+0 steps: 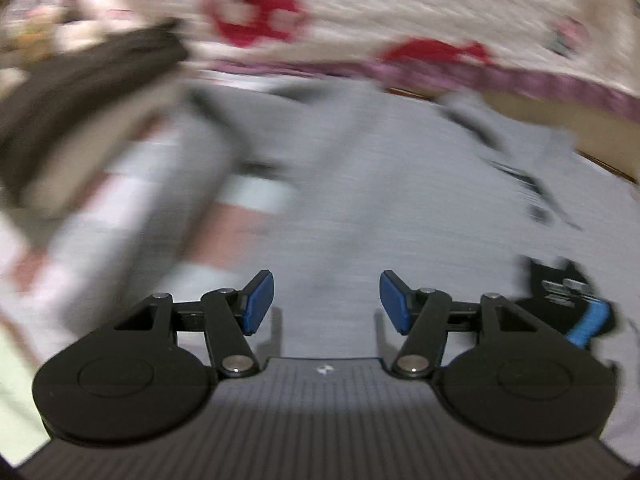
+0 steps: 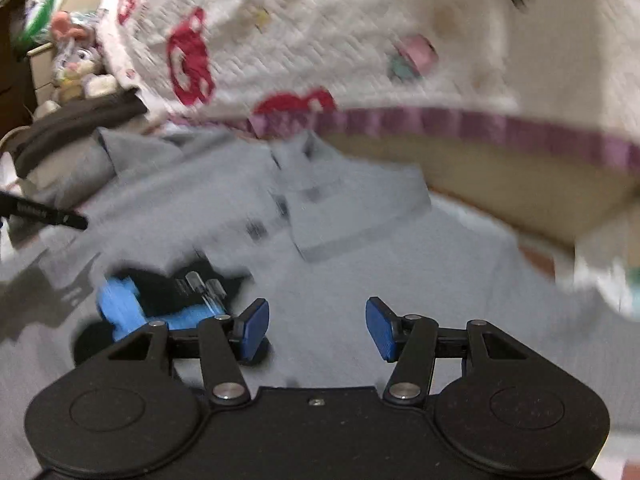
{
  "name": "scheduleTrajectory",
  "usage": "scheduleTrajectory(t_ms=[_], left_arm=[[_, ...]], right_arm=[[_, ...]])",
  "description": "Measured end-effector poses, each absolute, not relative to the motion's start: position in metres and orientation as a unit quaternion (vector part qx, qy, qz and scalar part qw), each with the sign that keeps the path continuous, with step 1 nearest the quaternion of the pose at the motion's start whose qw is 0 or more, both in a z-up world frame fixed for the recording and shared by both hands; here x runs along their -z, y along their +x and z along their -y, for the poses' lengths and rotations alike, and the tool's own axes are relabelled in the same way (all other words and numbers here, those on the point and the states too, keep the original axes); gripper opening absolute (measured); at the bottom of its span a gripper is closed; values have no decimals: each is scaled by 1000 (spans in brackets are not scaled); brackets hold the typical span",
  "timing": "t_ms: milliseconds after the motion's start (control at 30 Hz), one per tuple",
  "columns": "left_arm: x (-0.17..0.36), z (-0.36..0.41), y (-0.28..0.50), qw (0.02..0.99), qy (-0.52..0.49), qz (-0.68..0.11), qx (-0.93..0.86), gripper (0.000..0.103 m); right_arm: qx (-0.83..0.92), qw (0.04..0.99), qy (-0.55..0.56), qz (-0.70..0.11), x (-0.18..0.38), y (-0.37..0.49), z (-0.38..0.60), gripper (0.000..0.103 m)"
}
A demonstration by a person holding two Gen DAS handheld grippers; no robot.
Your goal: Fold clothes
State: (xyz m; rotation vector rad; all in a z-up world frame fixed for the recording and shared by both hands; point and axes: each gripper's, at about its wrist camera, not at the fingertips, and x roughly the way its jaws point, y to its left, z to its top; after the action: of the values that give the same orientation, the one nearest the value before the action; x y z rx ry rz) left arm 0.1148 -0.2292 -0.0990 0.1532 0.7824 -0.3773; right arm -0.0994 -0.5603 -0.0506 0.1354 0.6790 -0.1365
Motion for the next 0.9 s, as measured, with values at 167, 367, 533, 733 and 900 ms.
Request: scheduleTrajectory(t_ms=[167, 367, 533, 733, 900], left_arm=[[77, 161, 128, 922, 70, -360, 126, 59], [68, 126, 116, 921, 42, -368, 125, 63], [91, 119, 119, 908, 63, -392, 132, 67], [137, 109, 164, 894, 79, -427, 111, 68], [146, 107, 193, 882, 54, -442, 155, 26]], right_arm=[[40, 932, 146, -329, -26, -45, 533, 61], [-43, 909, 245, -335, -68, 4, 480, 62], [-73, 899, 265, -341, -46, 19, 442, 66], [-32, 917, 110, -381, 41, 21, 431, 60], [-36, 920, 104, -377, 91, 27, 461, 60]])
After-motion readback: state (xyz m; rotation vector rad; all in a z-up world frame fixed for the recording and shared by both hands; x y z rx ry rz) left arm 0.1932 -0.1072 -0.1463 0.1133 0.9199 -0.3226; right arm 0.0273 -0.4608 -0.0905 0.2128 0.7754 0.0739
